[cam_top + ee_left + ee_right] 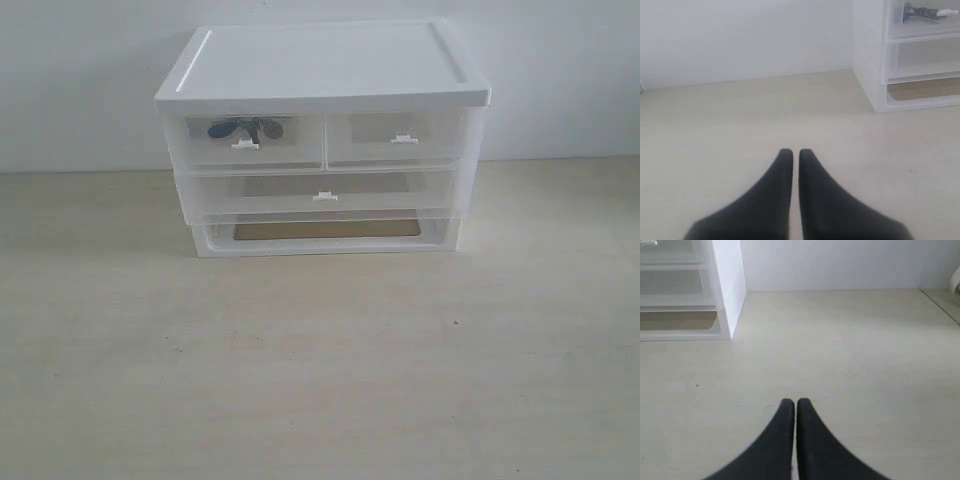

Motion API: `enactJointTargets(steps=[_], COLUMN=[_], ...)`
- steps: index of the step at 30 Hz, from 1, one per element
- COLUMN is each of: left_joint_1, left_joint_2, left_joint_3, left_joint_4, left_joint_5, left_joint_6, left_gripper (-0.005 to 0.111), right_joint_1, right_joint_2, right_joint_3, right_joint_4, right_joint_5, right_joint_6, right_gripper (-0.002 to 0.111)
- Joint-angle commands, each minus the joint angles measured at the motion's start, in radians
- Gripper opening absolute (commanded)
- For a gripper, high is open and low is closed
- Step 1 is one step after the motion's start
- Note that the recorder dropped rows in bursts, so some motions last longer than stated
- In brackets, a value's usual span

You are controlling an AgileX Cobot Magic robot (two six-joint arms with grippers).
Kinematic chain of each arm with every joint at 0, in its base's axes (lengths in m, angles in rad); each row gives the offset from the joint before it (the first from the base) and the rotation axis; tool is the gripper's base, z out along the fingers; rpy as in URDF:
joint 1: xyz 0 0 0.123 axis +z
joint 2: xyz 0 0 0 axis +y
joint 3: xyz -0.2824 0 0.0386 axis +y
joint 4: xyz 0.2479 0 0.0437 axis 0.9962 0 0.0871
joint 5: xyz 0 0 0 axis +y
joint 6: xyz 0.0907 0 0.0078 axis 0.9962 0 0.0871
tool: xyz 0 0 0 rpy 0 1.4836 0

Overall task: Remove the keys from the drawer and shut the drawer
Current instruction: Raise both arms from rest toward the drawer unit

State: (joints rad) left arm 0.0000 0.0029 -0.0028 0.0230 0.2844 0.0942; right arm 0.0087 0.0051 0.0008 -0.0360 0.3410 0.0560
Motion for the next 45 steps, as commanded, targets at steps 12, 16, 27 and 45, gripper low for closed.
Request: enactJointTargets(steps=[12, 16, 27, 45], left_joint_1=[0.001, 0.001, -0.012, -0.012], left_joint_2=[-0.003, -0.003, -0.003, 0.230], left_joint_3=[0.003, 0.003, 0.003, -0.257], left_joint_4=[0.003, 0.023, -0.218, 0.166], left_joint_5=[-0.006, -0.009, -0.489, -0.882], left_joint_6=[0.003, 0.033, -0.063, -0.580], left_gripper=[0.004, 0.004, 0.004, 0.004], right_joint_1=[0.001, 0.001, 0.001, 0.001], right_joint_2=[-0.005, -0.005, -0.005, 0.244], right_joint_3=[-0.001, -0.001, -0.001, -0.336], right_joint_4=[0.001, 0.001, 0.049, -0.300], right_joint_5=[-0.013, -0.069, -0.656, -0.807], right_joint_6=[-0.002, -0.010, 0.062, 0.438], right_gripper=[0.000, 0.000, 0.000, 0.000])
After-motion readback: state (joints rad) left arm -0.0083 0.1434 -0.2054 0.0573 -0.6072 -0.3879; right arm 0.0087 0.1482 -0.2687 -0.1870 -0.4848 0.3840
